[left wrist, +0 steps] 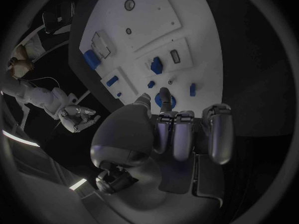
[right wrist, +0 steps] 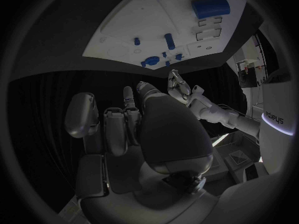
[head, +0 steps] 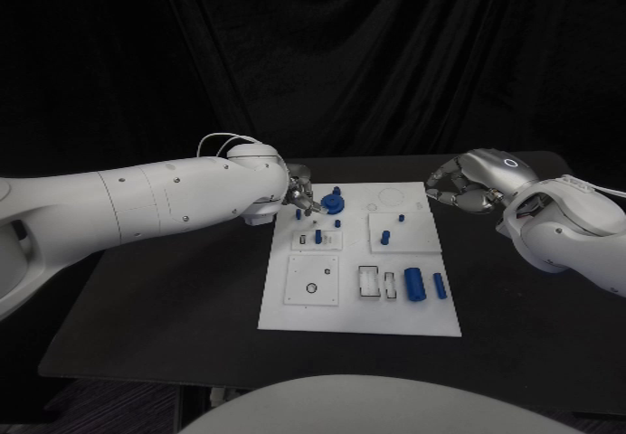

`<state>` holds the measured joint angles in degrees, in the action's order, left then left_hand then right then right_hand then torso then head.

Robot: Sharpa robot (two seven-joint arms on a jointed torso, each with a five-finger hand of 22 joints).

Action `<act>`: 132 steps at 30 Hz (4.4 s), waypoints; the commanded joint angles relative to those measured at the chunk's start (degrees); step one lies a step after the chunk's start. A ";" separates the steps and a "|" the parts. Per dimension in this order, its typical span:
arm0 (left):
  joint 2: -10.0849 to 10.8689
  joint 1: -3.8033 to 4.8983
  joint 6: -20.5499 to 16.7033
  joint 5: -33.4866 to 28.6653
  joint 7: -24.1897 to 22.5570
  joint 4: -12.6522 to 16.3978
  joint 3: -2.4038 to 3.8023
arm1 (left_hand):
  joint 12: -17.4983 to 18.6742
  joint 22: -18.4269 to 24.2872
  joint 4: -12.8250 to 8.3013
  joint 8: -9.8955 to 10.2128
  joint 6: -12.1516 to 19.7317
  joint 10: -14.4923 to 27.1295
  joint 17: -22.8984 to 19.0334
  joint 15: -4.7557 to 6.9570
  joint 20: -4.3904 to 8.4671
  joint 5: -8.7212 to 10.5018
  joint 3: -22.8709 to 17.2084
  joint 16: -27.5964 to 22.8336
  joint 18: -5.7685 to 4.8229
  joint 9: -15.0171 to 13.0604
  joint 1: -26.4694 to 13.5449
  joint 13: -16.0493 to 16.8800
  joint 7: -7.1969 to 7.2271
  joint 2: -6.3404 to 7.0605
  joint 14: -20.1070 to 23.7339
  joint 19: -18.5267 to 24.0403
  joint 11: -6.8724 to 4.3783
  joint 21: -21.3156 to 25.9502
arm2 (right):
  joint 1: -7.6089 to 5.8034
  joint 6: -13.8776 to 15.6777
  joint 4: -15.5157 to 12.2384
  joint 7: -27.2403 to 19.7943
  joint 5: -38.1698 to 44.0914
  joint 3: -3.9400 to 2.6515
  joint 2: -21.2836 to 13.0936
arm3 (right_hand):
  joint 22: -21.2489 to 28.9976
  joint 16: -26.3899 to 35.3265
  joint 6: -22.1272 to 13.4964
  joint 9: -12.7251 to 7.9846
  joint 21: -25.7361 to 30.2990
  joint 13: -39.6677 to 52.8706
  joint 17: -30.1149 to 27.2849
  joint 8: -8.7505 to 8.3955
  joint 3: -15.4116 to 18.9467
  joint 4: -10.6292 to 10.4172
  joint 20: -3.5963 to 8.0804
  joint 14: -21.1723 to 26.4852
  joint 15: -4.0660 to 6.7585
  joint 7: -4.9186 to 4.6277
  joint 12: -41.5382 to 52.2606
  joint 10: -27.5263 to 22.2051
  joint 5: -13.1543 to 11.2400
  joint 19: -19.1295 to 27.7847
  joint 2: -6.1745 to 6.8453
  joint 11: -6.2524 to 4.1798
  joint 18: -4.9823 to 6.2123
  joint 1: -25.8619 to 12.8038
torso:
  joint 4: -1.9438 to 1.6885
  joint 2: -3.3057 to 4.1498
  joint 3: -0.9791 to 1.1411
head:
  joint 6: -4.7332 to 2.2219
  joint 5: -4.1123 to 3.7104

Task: Assemble the parts on the task board

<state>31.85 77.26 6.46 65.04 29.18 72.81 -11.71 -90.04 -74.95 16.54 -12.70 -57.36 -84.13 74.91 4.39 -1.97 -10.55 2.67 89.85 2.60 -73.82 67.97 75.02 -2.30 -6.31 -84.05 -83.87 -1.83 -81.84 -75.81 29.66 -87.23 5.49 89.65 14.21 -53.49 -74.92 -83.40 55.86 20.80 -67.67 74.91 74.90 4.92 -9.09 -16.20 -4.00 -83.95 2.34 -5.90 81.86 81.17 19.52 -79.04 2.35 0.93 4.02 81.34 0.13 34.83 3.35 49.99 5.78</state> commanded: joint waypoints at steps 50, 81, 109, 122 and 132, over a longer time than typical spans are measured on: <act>-5.36 -0.40 9.60 -4.97 2.11 -6.33 -0.40 | 0.04 -9.94 -0.54 4.29 -3.13 -5.87 15.09 -0.47 -0.60 -4.36 1.75 0.15 -0.01 6.67 -1.88 14.98 -0.03 -1.54 -5.95 0.11 0.48 0.68 | 0.11 -0.32 -0.06 1.01 0.19 -0.05 0.49 | -8.55 0.19 0.22 -0.16 0.42 6.07 10.81 -0.27 -0.44 -0.15 -0.06 -3.35 0.01 -0.03 -0.23 -0.46 1.02 0.07 -0.16 0.00 0.78 -0.57 | -0.07 0.11 -0.12 | 0.01 -0.09; -6.31 -1.93 10.21 -4.97 2.20 -7.12 -0.40 | 0.04 -9.72 -0.58 4.53 -3.04 -5.87 15.09 -0.46 -0.59 -5.76 1.18 0.15 0.13 6.94 -1.17 14.98 -0.03 -1.62 -5.95 0.47 0.47 1.24 | 0.11 -0.17 -0.10 0.95 0.19 -0.05 0.60 | -8.55 0.23 0.25 -0.18 0.45 6.06 10.79 -0.28 -0.54 -0.08 -0.06 -3.33 0.02 -0.02 -0.24 -0.48 1.29 0.06 -0.17 0.00 0.78 -0.53 | -0.12 0.09 -0.12 | 0.01 -0.24; -6.34 -2.72 9.59 -4.97 1.95 -7.14 -0.40 | 0.04 -9.96 -1.11 4.93 -3.24 -5.87 15.09 -0.27 -0.43 -14.20 -2.15 0.15 0.14 7.63 1.51 14.98 0.26 -0.17 -5.95 0.44 0.22 1.56 | 0.11 -0.44 0.05 1.22 0.19 -0.05 0.85 | -8.49 0.49 0.36 -0.27 0.89 5.89 10.65 -0.32 -1.03 0.21 -0.04 -3.23 0.02 -0.03 -0.40 -0.67 2.41 0.18 -0.14 0.01 0.85 -0.16 | -0.14 0.11 -0.14 | 0.01 -0.13; -5.83 -2.92 7.35 -4.97 1.55 -6.63 -0.40 | 0.04 -10.25 -1.85 4.39 -3.94 -5.87 15.09 0.04 -0.15 -14.51 -5.50 0.15 0.07 7.32 2.93 14.98 0.68 0.77 -5.95 0.16 -0.14 1.36 | 0.12 -0.57 0.16 1.37 0.19 -0.05 0.96 | -8.45 0.64 0.39 -0.32 1.13 5.82 10.57 -0.36 -1.34 0.33 -0.05 -3.18 0.00 -0.05 -0.48 -0.75 3.19 0.24 -0.09 0.04 0.88 0.04 | -0.14 0.10 -0.15 | 0.01 0.02; -5.16 -3.01 4.48 -4.97 0.93 -5.74 -0.40 | 0.04 -10.42 -2.70 3.73 -4.44 -5.87 15.09 0.36 0.16 -14.83 -9.64 0.15 0.04 6.73 3.55 14.98 1.00 2.25 -5.95 0.02 -0.47 1.39 | 0.12 -0.78 0.18 1.60 0.19 -0.05 0.99 | -8.34 0.86 0.41 -0.36 1.62 5.67 10.45 -0.38 -1.58 0.44 -0.06 -3.09 -0.03 -0.08 -0.62 -0.93 3.69 0.45 -0.03 0.08 0.97 0.22 | -0.18 0.09 -0.14 | 0.01 0.15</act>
<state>26.69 74.40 13.23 60.42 31.43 66.76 -12.14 -90.04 -74.91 13.94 -8.66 -61.43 -83.99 74.91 4.40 -2.36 -25.21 -6.65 89.85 2.60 -67.04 71.56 75.02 -1.47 -4.60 -84.06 -83.87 -1.99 -80.43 -75.80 29.24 -87.05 5.88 89.65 14.21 -52.51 -74.90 -82.74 55.86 20.54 -66.23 74.91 74.90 4.93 -10.21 -15.72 -4.00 -83.95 2.34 -5.90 81.42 80.75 22.82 -79.04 2.35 0.93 4.02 81.35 -0.01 34.91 3.20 49.99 5.91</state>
